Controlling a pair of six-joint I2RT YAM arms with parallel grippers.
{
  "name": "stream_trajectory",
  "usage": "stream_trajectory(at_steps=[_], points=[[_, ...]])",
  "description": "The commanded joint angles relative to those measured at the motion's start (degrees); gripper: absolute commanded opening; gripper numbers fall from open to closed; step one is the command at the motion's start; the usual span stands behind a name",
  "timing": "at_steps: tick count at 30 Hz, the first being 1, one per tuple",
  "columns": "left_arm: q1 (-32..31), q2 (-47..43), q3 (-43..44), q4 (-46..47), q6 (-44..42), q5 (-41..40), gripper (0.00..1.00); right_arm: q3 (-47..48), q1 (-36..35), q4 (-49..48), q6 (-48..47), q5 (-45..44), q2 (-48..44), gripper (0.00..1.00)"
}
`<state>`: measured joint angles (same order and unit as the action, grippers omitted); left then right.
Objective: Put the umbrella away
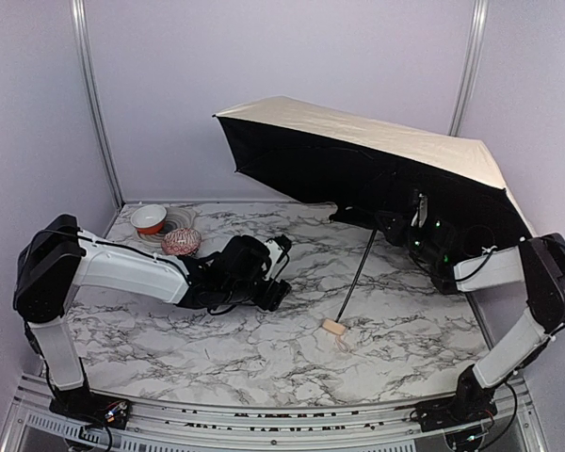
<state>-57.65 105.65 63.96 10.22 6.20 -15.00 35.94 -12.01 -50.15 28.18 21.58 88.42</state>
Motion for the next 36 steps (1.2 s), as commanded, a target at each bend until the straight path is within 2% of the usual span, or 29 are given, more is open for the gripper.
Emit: stream_trajectory(at_steps=[1, 5, 9, 12, 16, 22, 24, 27, 36], points=[[-1.8, 2.7, 4.3, 1.0, 2.2, 0.9, 0.73, 2.5, -0.5, -0.8, 2.1, -2.3, 1.0, 0.00], [-3.6, 4.4, 8.6, 0.5, 2.8, 0.4, 0.75, 4.3, -2.7, 5.5, 2.3, -7.6, -1.2, 0.00], [-4.2, 5.9, 11.3, 2.3, 4.4, 4.4, 0.89, 8.8, -9.4, 20.0, 1.9, -27.1, -5.7, 0.00], [-4.2, 7.7, 12.1, 4.8, 4.8, 5.6, 0.92, 9.3, -14.0, 20.9, 1.8, -36.1, -8.6, 0.00], [-4.2, 10.1, 13.5, 8.4, 4.6, 11.1, 0.95, 11.8, -18.3, 22.5, 1.0, -40.3, -9.1, 0.00], [-4.2, 15.3, 19.1, 9.7, 3.2, 10.9, 0.95, 15.7, -23.9, 25.0, -1.3, -46.5, -9.3, 0.00], [-4.2, 16.2, 20.0, 9.8, 3.2, 8.0, 0.94, 16.9, -25.9, 25.7, -2.4, -48.3, -9.5, 0.00], [-4.0, 17.3, 20.5, 9.9, 3.2, 3.1, 0.85, 18.1, -28.0, 26.3, -4.6, -50.8, -9.6, 0.00], [-3.9, 18.8, 21.1, 10.7, 3.6, 3.4, 0.25, 18.6, -29.2, 26.3, -4.3, -50.1, -9.6, 0.00]])
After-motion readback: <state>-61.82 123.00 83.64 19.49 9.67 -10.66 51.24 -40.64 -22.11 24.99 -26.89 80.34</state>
